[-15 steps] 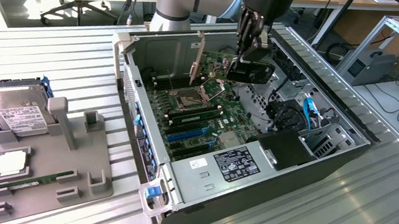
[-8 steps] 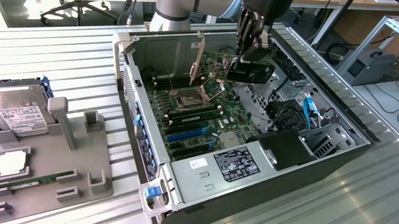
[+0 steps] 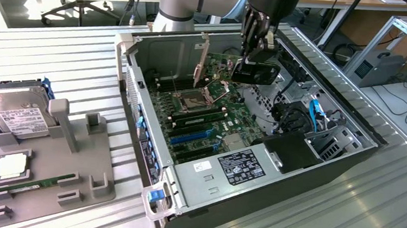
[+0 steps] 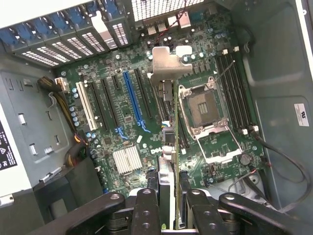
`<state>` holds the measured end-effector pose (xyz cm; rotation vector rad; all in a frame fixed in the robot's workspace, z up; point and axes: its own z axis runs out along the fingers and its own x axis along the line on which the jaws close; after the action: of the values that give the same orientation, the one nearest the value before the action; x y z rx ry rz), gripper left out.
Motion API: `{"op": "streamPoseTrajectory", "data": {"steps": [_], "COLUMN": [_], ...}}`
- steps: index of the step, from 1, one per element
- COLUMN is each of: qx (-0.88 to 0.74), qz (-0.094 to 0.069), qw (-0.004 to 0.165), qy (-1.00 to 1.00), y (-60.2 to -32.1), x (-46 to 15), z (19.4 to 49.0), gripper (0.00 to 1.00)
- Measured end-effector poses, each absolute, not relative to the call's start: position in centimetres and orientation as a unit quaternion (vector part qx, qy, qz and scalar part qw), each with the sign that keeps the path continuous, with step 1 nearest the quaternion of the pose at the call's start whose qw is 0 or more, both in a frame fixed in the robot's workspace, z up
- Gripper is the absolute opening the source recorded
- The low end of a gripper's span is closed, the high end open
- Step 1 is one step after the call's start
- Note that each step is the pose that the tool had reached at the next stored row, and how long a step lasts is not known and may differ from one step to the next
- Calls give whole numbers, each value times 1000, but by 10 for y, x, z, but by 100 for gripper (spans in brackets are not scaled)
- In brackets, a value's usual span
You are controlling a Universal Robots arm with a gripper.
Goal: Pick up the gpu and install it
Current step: 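Insert the gpu into the slot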
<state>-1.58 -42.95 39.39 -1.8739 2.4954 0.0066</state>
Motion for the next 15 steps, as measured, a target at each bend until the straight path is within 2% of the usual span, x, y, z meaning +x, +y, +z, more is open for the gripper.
{"op": "streamPoseTrajectory", "data": {"steps": [15], "qx": [-611], "qz": [2], "qw": [10], "qy": [792], "y": [-429], "x": [-16], "z": [394], "gripper": [27]}}
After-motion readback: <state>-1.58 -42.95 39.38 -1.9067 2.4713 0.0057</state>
